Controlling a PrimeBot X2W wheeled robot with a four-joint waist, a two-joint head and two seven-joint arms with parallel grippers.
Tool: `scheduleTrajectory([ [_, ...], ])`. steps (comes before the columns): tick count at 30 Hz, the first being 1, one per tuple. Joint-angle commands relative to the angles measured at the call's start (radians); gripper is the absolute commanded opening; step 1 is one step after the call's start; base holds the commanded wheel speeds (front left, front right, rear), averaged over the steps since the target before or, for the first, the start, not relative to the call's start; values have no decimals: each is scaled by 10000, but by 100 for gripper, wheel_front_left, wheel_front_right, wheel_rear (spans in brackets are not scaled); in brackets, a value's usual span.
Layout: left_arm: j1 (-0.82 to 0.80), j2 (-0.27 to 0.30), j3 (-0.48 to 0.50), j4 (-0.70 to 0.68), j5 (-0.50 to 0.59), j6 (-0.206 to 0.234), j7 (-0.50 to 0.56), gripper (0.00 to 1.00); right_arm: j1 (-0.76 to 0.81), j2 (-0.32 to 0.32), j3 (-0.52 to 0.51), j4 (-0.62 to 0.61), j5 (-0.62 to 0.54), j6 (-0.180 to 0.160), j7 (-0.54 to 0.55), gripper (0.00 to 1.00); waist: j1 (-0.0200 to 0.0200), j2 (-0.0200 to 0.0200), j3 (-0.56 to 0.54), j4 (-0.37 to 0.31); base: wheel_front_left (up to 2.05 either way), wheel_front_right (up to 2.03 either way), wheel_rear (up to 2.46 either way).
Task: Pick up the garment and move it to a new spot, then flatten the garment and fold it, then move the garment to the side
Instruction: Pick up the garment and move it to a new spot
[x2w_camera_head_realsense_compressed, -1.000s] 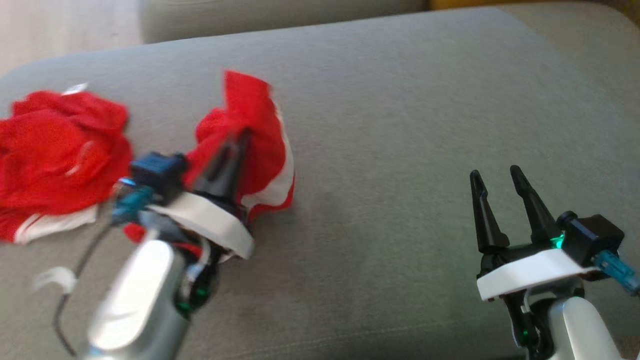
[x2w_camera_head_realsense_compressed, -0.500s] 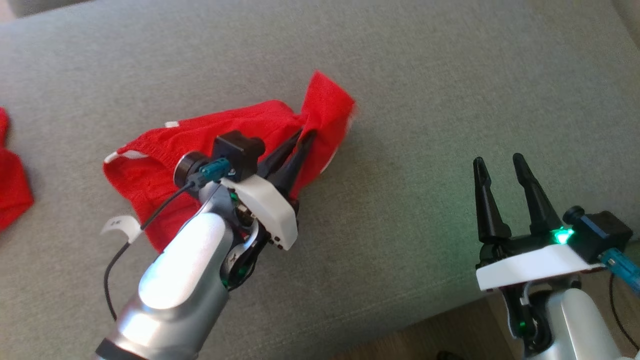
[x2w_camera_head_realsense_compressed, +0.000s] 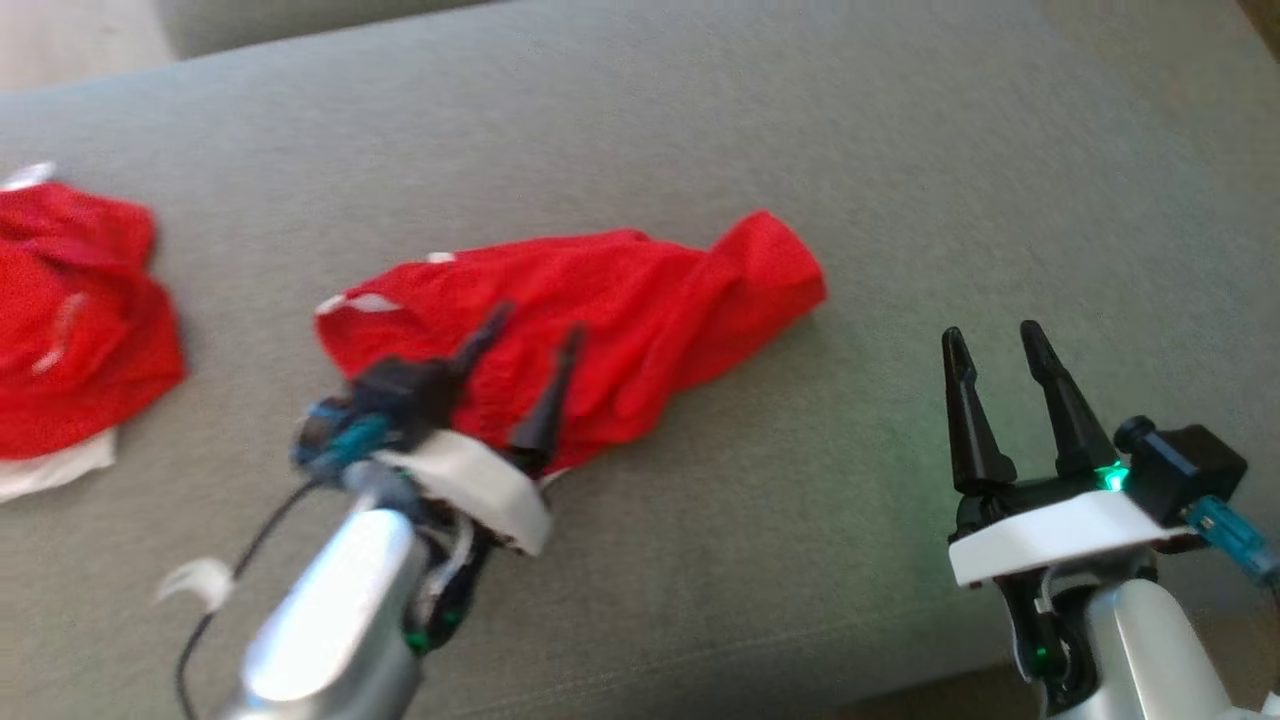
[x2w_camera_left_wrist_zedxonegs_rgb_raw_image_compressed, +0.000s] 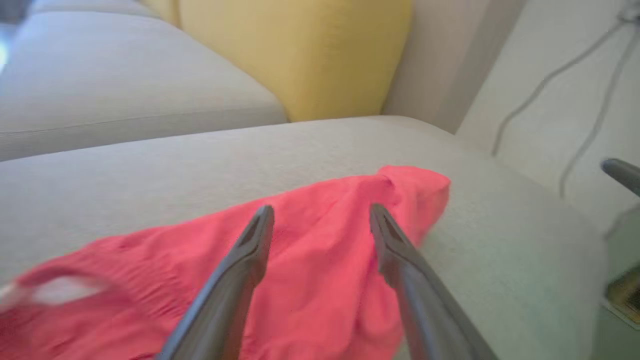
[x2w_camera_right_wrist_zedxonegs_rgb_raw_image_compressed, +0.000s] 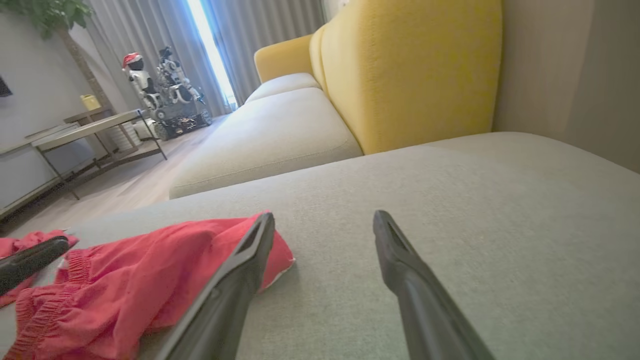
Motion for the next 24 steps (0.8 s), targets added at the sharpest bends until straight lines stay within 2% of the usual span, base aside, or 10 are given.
scheduleTrajectory([
  [1,-86,369,724,-503,-128,320,-213,100,-81,-37,210,-338,-139,-7,84,100,0,0,-548,669,0,0,0],
  [7,650,935,1796,-980,-288,1121,-498,100,85,-37,56,-446,-532,-7,419,100,0,0,-1077,1557,0,0,0],
  [13,1503,1480,2714,-1378,-392,1538,-606,100,214,-37,4,-520,-723,-7,633,100,0,0,-1434,2041,0,0,0],
  [18,2271,1744,3069,-1795,-310,1650,-632,100,323,-37,1,-563,-893,-7,702,100,0,0,-1649,2181,0,0,0],
  [24,3040,1756,3136,-2450,-34,1610,-640,100,534,-37,-66,-603,-1028,-7,772,100,0,0,-1918,2153,0,0,0],
])
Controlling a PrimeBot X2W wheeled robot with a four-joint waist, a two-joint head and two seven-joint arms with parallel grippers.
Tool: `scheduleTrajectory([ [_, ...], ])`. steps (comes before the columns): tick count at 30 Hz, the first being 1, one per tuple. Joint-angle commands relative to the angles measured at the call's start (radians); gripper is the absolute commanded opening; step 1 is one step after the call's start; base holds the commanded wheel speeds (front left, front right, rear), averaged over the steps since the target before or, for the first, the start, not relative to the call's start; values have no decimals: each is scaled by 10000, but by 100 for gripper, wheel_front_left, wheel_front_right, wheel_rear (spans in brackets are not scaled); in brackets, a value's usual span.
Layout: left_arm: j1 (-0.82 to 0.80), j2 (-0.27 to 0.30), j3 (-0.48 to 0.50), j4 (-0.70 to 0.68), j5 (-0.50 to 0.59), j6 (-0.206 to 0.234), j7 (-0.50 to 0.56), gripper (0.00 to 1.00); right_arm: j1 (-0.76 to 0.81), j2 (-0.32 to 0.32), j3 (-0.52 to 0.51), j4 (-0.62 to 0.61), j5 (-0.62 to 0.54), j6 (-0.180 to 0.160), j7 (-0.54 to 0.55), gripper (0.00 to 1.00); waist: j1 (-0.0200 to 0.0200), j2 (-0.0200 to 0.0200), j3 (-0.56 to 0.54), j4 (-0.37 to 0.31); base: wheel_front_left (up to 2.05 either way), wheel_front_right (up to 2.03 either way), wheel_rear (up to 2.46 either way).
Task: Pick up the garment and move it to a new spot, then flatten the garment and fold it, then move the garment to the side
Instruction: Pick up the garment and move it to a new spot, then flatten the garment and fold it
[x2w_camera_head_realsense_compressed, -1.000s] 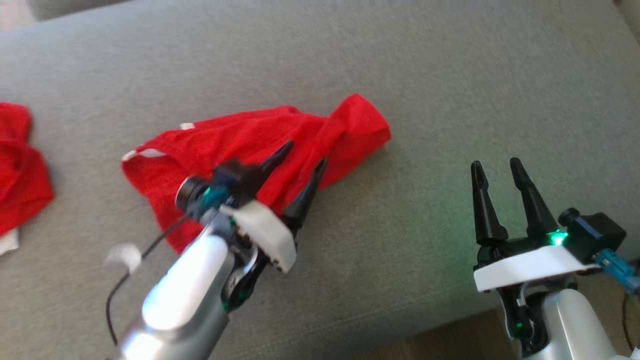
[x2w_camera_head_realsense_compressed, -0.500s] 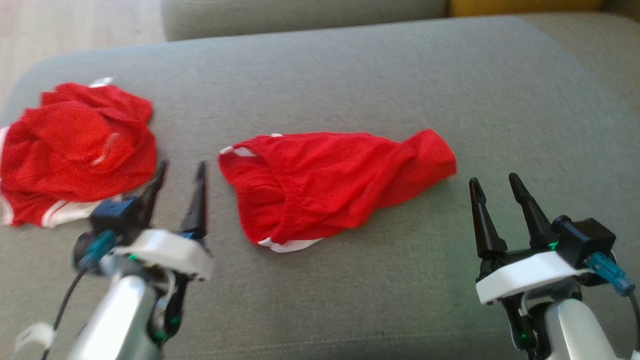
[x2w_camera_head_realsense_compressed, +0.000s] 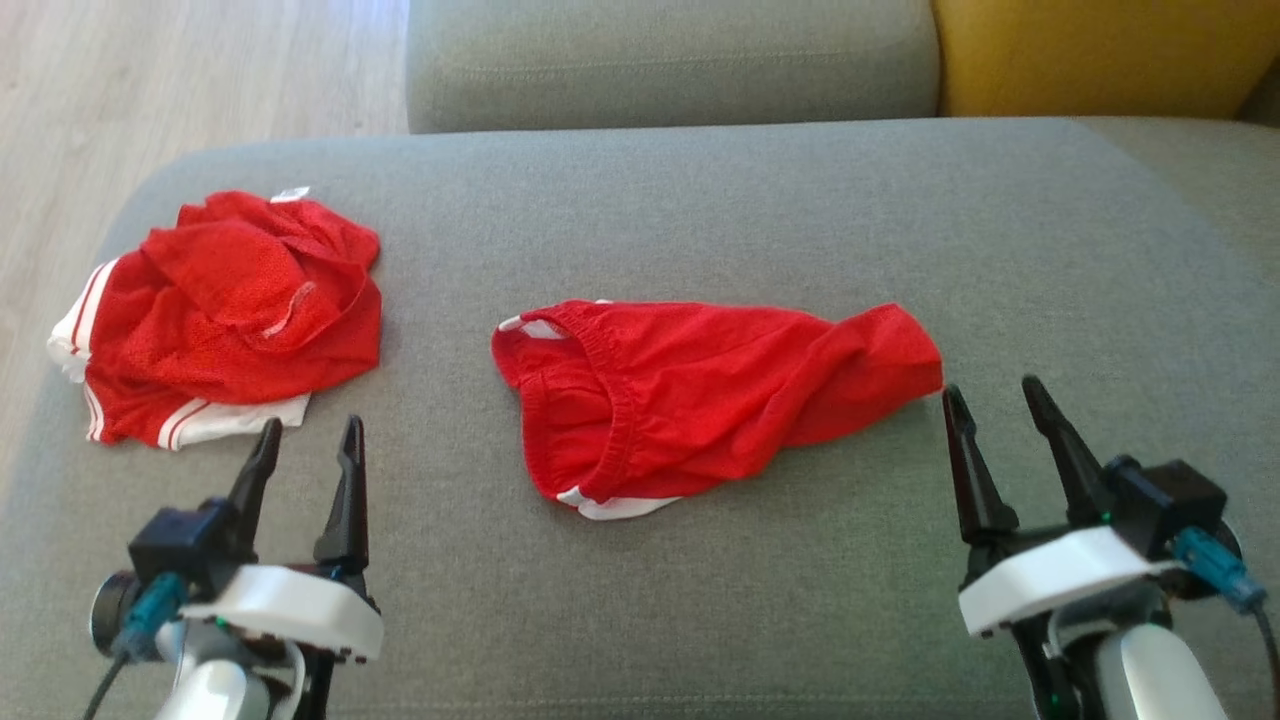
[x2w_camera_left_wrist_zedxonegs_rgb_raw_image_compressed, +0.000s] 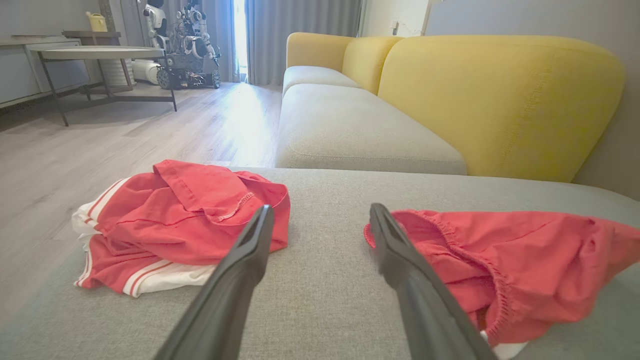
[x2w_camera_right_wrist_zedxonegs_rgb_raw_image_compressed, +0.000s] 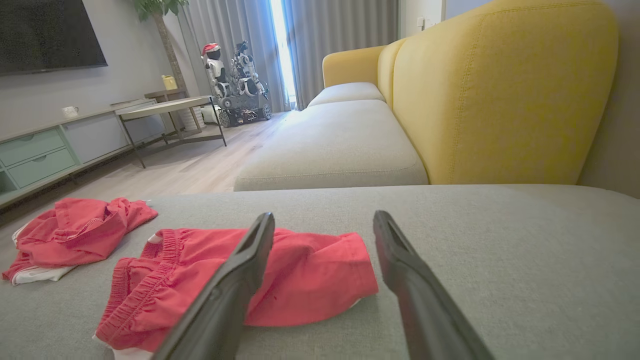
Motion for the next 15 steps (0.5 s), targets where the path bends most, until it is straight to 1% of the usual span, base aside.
scheduleTrajectory([
  [1,-332,265,502,-404,103,-3,-130,100,-160,-39,175,-376,-80,-7,30,100,0,0,-95,-41,0,0,0],
  [8,258,155,420,-730,367,-83,-132,100,169,-39,17,-431,-130,-7,113,100,0,0,-348,-149,0,0,0],
  [15,374,171,303,-715,496,-140,-133,100,326,-39,-103,-512,-146,-7,175,100,0,0,-396,-222,0,0,0],
])
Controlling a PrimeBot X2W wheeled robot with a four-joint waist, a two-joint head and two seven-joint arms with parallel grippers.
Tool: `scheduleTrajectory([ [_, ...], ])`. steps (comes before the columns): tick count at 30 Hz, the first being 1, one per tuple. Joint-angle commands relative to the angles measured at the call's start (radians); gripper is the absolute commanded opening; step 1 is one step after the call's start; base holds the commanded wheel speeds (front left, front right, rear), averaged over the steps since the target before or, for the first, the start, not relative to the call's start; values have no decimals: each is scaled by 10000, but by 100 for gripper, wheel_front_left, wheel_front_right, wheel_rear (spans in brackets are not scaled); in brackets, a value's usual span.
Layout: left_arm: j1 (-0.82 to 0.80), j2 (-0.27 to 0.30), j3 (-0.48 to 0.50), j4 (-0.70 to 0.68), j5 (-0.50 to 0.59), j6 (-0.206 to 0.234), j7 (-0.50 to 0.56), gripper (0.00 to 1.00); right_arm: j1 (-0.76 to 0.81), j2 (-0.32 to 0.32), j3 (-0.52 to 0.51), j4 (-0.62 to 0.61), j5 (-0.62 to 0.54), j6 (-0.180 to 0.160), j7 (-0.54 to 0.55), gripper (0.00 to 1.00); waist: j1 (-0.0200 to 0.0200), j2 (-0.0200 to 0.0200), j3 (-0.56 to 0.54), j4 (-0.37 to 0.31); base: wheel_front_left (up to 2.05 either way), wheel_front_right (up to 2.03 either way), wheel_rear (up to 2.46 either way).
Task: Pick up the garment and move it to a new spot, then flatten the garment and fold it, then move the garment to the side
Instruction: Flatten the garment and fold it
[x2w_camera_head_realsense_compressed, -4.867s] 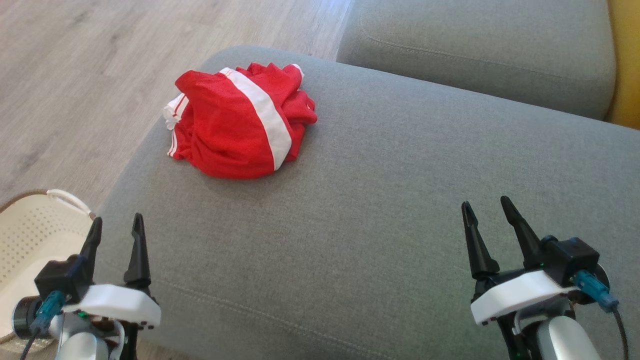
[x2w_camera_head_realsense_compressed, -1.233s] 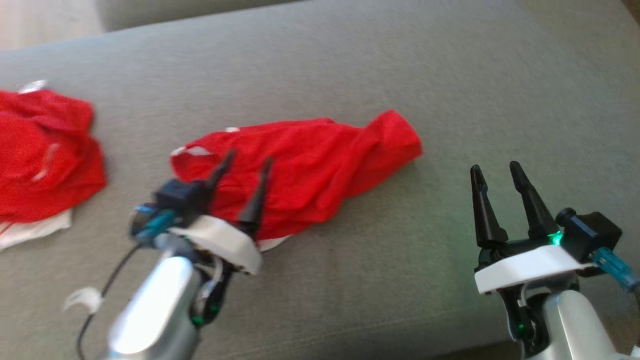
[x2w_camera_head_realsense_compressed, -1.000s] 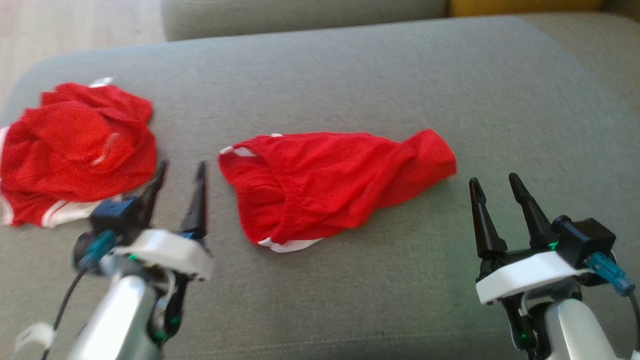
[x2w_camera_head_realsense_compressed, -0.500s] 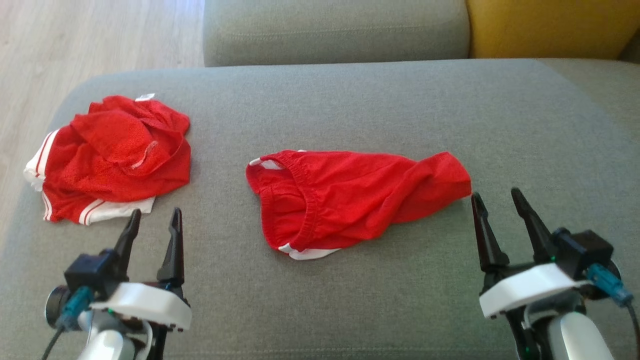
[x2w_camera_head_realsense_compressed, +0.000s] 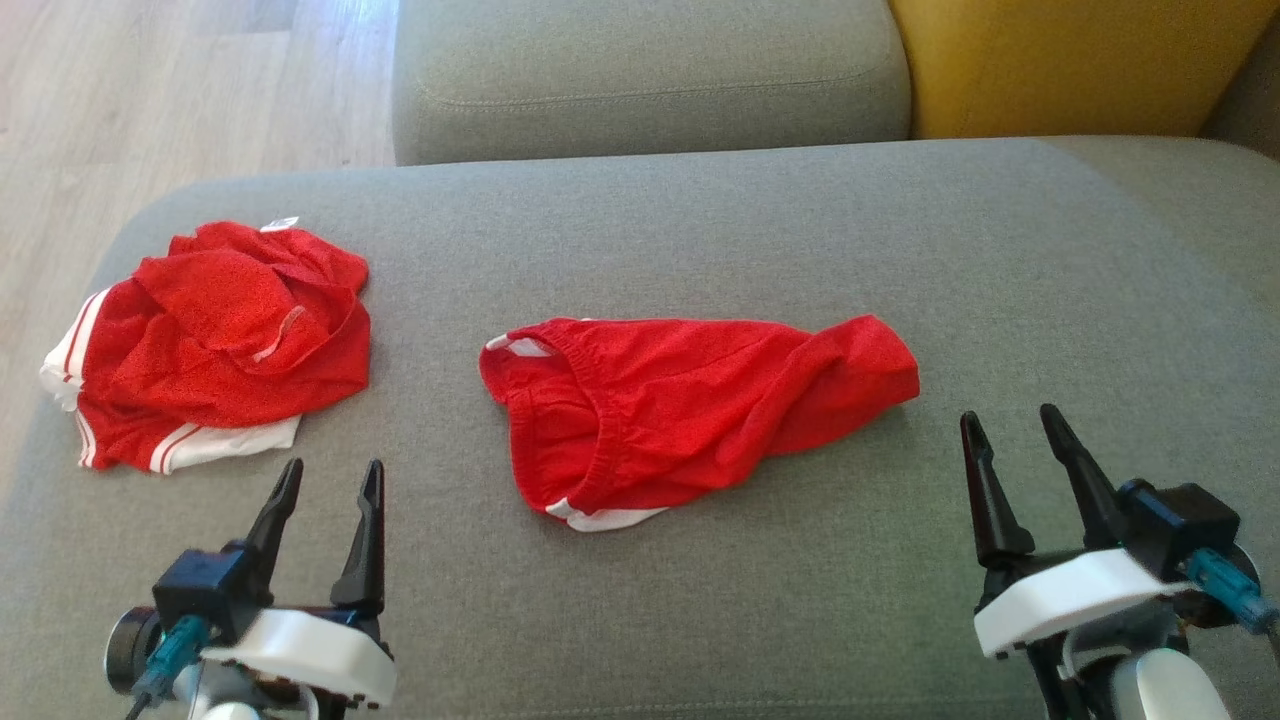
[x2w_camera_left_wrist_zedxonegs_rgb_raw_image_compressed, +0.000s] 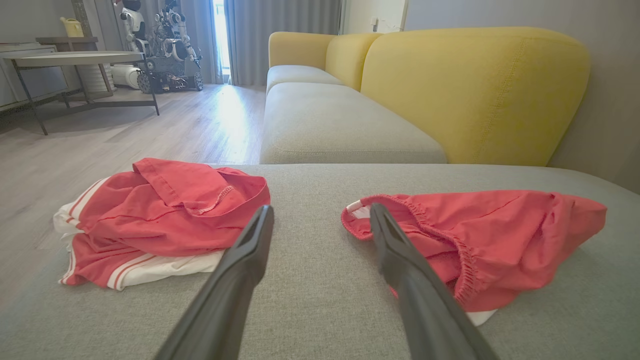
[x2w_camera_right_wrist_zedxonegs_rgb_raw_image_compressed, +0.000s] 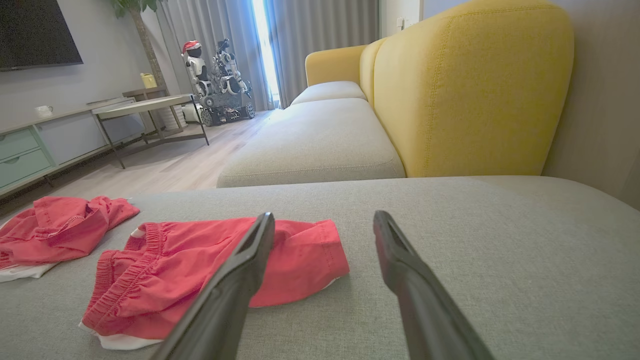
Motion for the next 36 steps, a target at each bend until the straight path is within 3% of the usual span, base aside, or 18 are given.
scheduleTrajectory([
  [1,-416,202,417,-332,109,-43,-125,100,-174,-41,182,-395,-58,-7,20,100,1,0,8,-28,0,0,0],
  [24,-811,194,118,-252,192,-139,-49,100,-188,-41,191,-480,14,-7,79,100,1,0,203,54,0,0,0],
  [28,-1552,-26,-388,-50,274,-596,79,100,-330,-41,234,-542,63,-7,56,100,1,0,580,70,0,0,0],
  [36,-2838,-695,-1829,1605,167,-2083,802,100,-801,-41,642,-329,284,-7,-144,100,1,0,1317,-316,0,0,0],
])
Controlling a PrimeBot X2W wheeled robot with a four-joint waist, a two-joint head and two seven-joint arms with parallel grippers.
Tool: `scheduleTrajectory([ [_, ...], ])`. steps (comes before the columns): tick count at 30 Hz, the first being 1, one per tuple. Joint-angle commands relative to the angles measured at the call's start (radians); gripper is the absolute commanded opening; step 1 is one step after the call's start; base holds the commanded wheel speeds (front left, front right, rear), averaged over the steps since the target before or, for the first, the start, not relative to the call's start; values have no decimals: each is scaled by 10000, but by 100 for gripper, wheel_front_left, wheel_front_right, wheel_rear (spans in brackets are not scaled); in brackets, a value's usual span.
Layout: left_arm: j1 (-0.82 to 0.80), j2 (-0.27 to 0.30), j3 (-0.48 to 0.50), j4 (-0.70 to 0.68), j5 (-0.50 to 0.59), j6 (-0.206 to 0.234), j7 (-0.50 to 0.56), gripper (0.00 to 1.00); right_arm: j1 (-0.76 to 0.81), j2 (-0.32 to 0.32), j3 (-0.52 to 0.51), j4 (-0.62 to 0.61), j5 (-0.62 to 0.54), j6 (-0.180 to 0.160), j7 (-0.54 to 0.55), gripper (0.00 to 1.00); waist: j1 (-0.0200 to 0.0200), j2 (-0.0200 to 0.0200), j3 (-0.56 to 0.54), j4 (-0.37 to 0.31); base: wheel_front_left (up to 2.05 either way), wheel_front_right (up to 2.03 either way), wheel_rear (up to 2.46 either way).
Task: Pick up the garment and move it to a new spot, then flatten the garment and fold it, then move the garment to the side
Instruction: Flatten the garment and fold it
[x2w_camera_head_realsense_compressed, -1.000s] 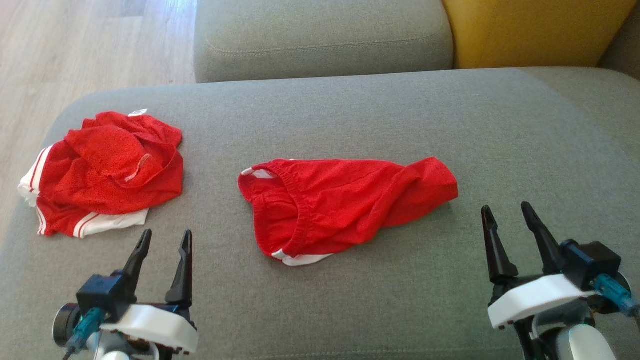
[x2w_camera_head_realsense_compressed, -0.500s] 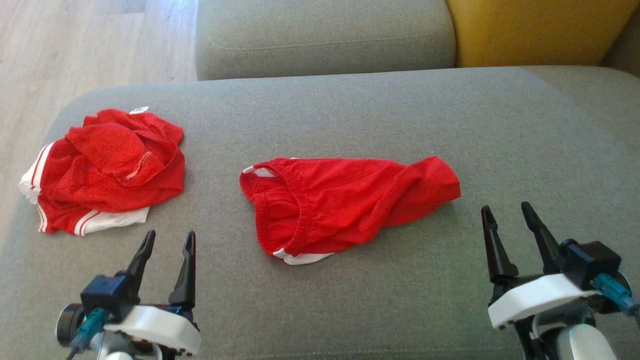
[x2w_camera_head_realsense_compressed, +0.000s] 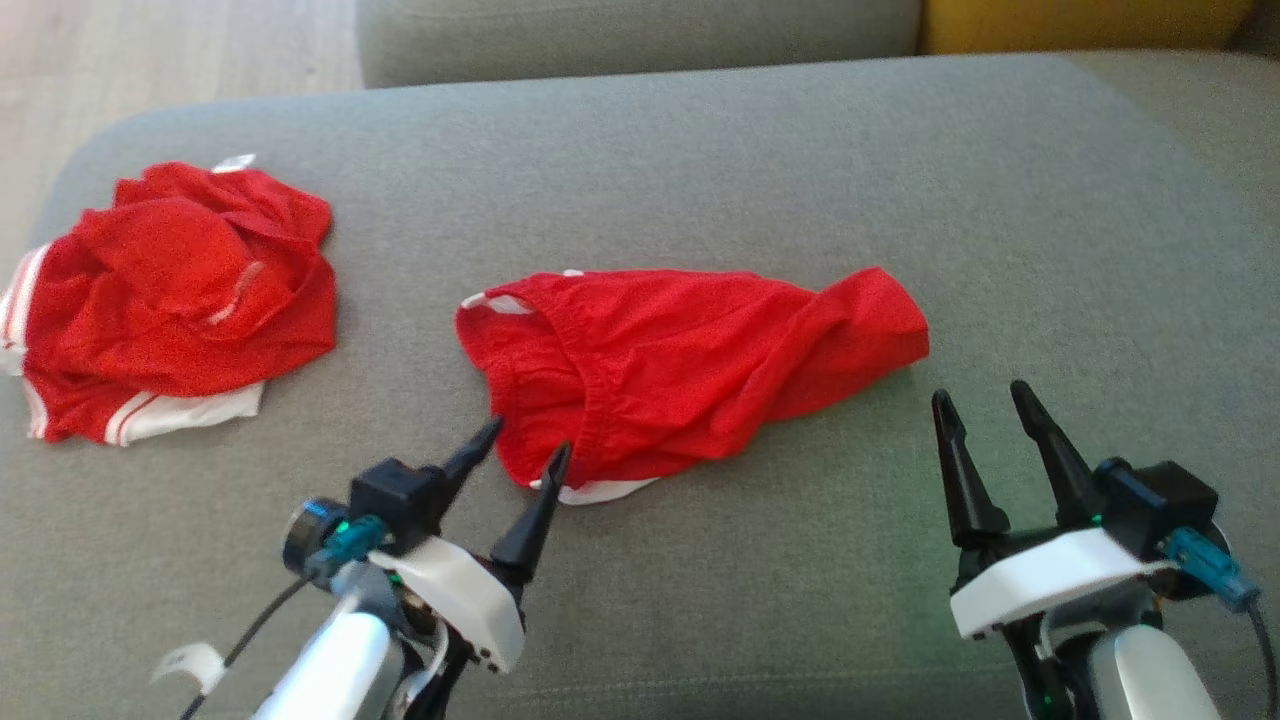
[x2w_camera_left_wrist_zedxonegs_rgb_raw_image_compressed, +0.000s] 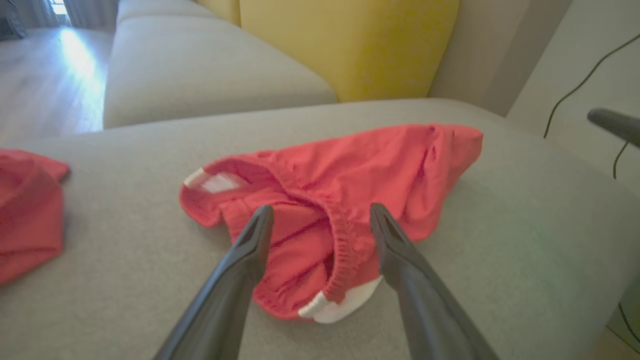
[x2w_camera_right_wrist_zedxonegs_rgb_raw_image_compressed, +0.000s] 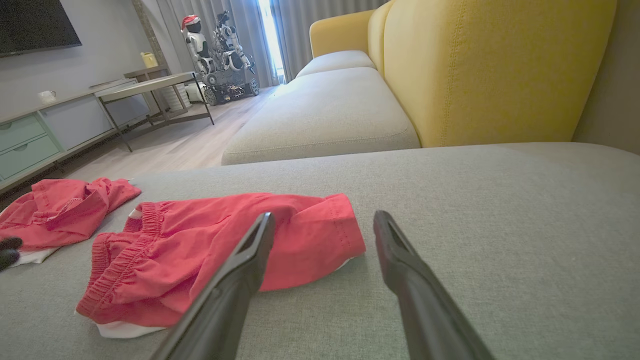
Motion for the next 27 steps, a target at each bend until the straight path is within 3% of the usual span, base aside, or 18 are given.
scheduleTrajectory([
  [1,-532,66,243,11,-95,-127,61,100,-481,-45,254,-285,72,-7,-144,100,0,0,195,-215,0,0,0],
  [7,-1147,-32,-272,1430,-265,-504,758,100,-615,-45,239,-86,143,-7,-308,100,0,0,460,-568,0,0,0],
  [8,-1233,-24,-358,1619,-282,-540,908,93,-625,-45,242,-60,155,-7,-327,100,0,0,475,-615,0,0,0],
  [9,-1321,-12,-445,1771,-302,-576,1040,41,-638,-45,247,-32,173,-7,-344,100,0,0,497,-659,0,0,0],
  [10,-1405,-17,-515,1842,-358,-618,1079,0,-657,-45,254,-3,190,-7,-363,100,0,0,512,-705,0,0,0],
  [18,-1979,8,-1184,502,-544,-765,627,0,-652,-45,119,149,329,-7,-489,100,0,0,496,-788,0,0,0],
  [24,-2271,317,-1243,-2125,-878,-770,563,0,-629,-45,-55,216,481,-7,-546,100,0,0,464,-672,0,0,0],
  [27,-2221,603,-741,-3358,-1024,-412,623,0,-609,-45,-116,237,566,-7,-584,100,0,0,474,-614,0,0,0],
])
